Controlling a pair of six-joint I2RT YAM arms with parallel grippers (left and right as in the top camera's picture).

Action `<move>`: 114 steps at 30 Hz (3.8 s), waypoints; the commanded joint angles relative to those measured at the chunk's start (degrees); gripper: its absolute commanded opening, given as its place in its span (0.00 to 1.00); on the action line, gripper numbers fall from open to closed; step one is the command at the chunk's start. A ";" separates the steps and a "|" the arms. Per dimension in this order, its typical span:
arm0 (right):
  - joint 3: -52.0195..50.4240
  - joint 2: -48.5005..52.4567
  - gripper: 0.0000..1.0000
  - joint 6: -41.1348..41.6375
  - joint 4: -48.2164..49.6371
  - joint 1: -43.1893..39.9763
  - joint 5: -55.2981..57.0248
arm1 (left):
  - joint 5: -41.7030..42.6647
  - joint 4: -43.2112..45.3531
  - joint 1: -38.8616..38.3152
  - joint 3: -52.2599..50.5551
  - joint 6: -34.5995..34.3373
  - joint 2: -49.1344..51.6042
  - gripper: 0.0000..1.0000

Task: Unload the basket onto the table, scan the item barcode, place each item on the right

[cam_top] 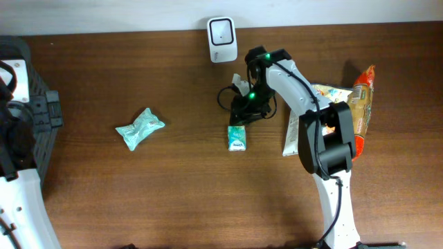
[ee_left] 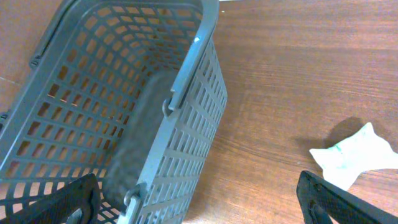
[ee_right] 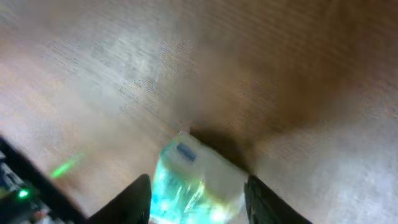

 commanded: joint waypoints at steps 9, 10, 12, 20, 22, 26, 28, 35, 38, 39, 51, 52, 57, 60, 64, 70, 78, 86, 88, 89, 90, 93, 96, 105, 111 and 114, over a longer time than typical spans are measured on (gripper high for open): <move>-20.96 -15.41 0.47 3.63 3.96 -0.44 -2.64 | 0.44 0.09 0.17 0.26 0.66 -0.13 0.99; -23.08 -15.41 0.47 4.48 5.97 -0.44 -2.62 | 0.42 0.09 0.17 0.26 0.66 -0.13 0.99; -28.85 -15.41 0.47 8.55 14.14 -0.44 -2.69 | 0.42 0.09 0.17 0.26 0.68 -0.13 0.99; -34.80 -15.23 0.04 15.54 23.04 -0.17 -3.74 | 0.42 0.09 0.17 0.26 0.66 -0.13 0.99; -31.56 -16.31 0.04 15.15 22.73 -0.15 -7.43 | 0.42 0.09 0.17 0.26 0.66 -0.13 0.99; -24.59 -23.12 0.04 5.99 22.73 -0.85 -29.22 | 0.44 0.09 0.17 0.26 0.66 -0.13 0.99; -24.28 -25.27 0.04 0.26 22.75 -3.23 -44.33 | 0.44 0.09 0.17 0.26 0.68 -0.13 0.99; -23.47 -26.51 0.04 -4.26 22.77 -6.62 -58.58 | 0.42 0.09 0.17 0.26 0.66 -0.13 0.99; -21.16 -27.10 0.04 -3.30 22.84 -6.60 -55.52 | 0.44 0.09 0.17 0.26 0.66 -0.13 0.99; -20.55 -27.10 0.04 2.95 23.43 -5.97 -39.12 | 0.44 0.09 0.17 0.26 0.66 -0.13 0.99; 5.05 -15.47 0.04 -7.85 36.44 5.31 50.05 | 0.42 0.09 0.17 0.26 0.66 -0.13 0.99; 5.05 -11.28 0.04 -14.49 43.58 5.64 51.80 | 0.42 0.09 0.17 0.26 0.66 -0.13 0.99; 5.05 4.52 0.04 -51.43 72.70 7.85 60.08 | 0.44 0.09 0.17 0.26 0.66 -0.13 0.99; 5.01 7.32 0.04 -53.96 77.85 7.93 60.83 | 0.42 0.09 0.17 0.26 0.66 -0.13 0.99; 5.01 7.32 0.04 -53.96 77.79 7.93 60.85 | 0.44 0.09 0.17 0.26 0.66 -0.13 0.99; 5.01 7.32 0.04 -53.75 77.20 8.00 61.05 | 0.42 0.09 0.17 0.26 0.66 -0.13 0.99; 5.03 1.95 0.04 -39.95 69.99 7.98 55.76 | 0.44 0.09 0.17 0.26 0.66 -0.13 0.99; 5.03 -16.48 0.04 -5.81 34.84 4.04 26.43 | 0.42 0.09 0.17 0.26 0.66 -0.13 0.99; 5.03 -21.09 0.04 -0.92 21.99 1.42 20.63 | 0.42 0.09 0.17 0.26 0.66 -0.13 0.99; 5.03 -23.26 0.04 -0.92 15.93 -0.50 18.05 | 0.42 0.11 0.17 0.26 0.66 -0.13 0.99; 5.03 -24.74 0.04 0.31 11.34 -2.43 16.98 | 0.42 0.09 0.17 0.26 0.66 -0.13 0.99; 4.70 -25.68 0.04 2.91 -1.64 -10.82 19.69 | 0.44 0.09 0.17 0.26 0.66 -0.13 0.99; 0.35 -23.61 0.04 4.85 -6.51 -18.91 23.54 | 0.44 0.09 0.17 0.26 0.66 -0.13 0.99; -10.19 -22.80 0.57 -1.49 -0.44 -23.58 20.22 | 0.44 0.09 0.17 0.26 0.66 -0.13 0.99; -1.75 -21.68 0.60 0.98 12.39 -15.78 -8.26 | 0.42 0.09 0.17 0.26 0.66 -0.13 0.99; -1.75 -16.68 0.60 5.55 26.38 -0.07 -7.43 | 0.42 0.09 0.17 0.26 0.66 -0.13 0.99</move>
